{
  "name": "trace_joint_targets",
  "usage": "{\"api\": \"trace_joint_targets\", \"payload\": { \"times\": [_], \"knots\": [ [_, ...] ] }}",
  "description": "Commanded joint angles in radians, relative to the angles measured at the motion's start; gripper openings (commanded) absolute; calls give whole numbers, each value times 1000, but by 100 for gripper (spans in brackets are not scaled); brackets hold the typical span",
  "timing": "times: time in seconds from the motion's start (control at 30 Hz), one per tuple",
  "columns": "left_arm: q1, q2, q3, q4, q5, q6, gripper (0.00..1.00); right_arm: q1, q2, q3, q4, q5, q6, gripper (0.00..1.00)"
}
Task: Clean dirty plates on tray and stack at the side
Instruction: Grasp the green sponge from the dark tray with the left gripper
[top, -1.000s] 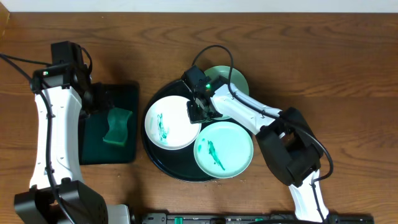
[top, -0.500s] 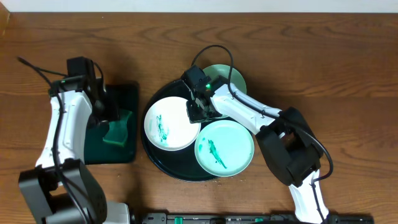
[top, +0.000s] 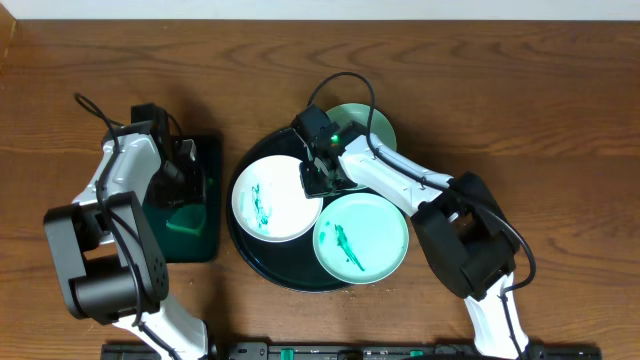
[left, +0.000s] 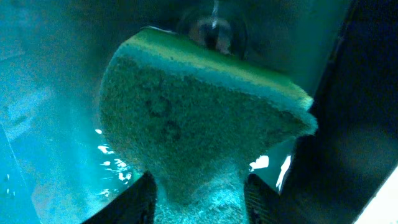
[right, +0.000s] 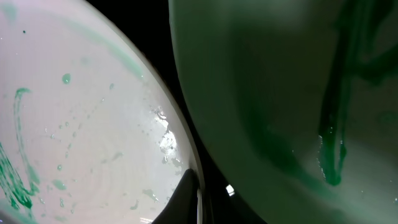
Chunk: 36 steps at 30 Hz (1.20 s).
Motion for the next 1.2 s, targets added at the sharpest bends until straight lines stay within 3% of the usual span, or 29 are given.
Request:
{"api": "trace_joint_targets", "payload": {
  "times": [0.0,0.07,0.13,0.17,0.47,0.8,0.93,1.17],
  "knots": [
    [4,47,-11,-2,30,29,39,13,39,-10,3,-5,-15,2],
    [4,69,-11,3,8,29,30,13,39,-10,3,-5,-15,2],
    [4,94,-11,5,0,28,11,13,39,-10,3,-5,-15,2],
    [4,100,-11,6,0,28,8,13,39,-10,3,-5,-15,2],
    [4,26,35,-39,-2,-48,7,13,39,-10,3,-6,-15,2],
    [4,-248,78,-96,-9,-75,7,11,39,-10,4,-6,-15,1],
    [4,-265,77,-89,-70,-147,7,10,39,-10,3,-6,-15,1],
    [-27,-266,77,-96,-22,-214,7,10,39,-10,4,-6,-15,1]
  ]
}}
